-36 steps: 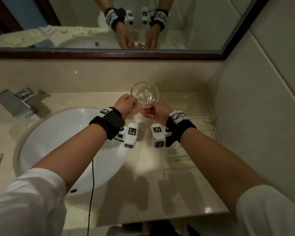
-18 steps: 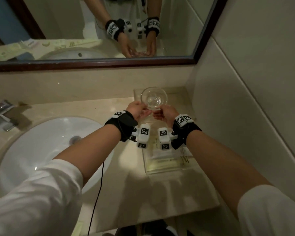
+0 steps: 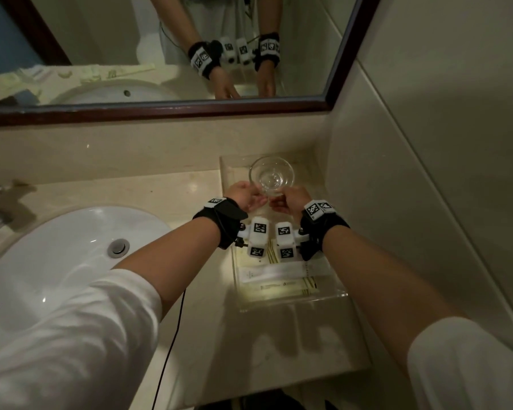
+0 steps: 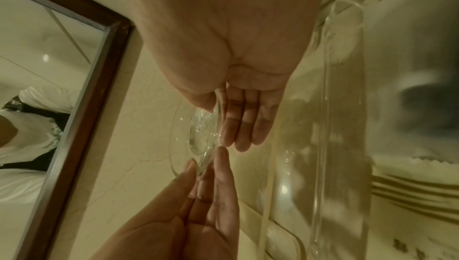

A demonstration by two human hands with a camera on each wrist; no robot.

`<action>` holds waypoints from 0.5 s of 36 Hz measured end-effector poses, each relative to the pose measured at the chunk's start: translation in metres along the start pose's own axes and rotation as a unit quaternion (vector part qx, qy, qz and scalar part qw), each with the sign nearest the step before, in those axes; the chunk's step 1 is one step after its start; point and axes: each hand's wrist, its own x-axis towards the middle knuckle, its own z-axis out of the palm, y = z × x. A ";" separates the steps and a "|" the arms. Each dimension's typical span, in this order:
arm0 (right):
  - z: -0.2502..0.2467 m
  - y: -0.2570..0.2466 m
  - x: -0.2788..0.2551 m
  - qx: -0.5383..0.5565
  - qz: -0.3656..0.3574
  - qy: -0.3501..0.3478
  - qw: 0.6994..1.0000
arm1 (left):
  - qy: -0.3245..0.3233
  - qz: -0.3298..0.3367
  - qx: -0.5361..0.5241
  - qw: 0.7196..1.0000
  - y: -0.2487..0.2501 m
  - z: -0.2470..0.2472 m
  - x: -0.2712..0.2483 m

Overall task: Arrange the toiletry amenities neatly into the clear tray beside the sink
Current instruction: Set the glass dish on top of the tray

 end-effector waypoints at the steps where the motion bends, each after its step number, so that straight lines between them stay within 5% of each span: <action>1: -0.001 0.000 0.001 -0.001 -0.001 -0.002 1.000 | 0.000 0.000 -0.001 1.000 -0.001 0.000 0.001; 18: -0.007 -0.003 0.010 0.017 0.021 -0.014 1.000 | 0.005 0.024 0.007 1.000 -0.010 0.001 0.019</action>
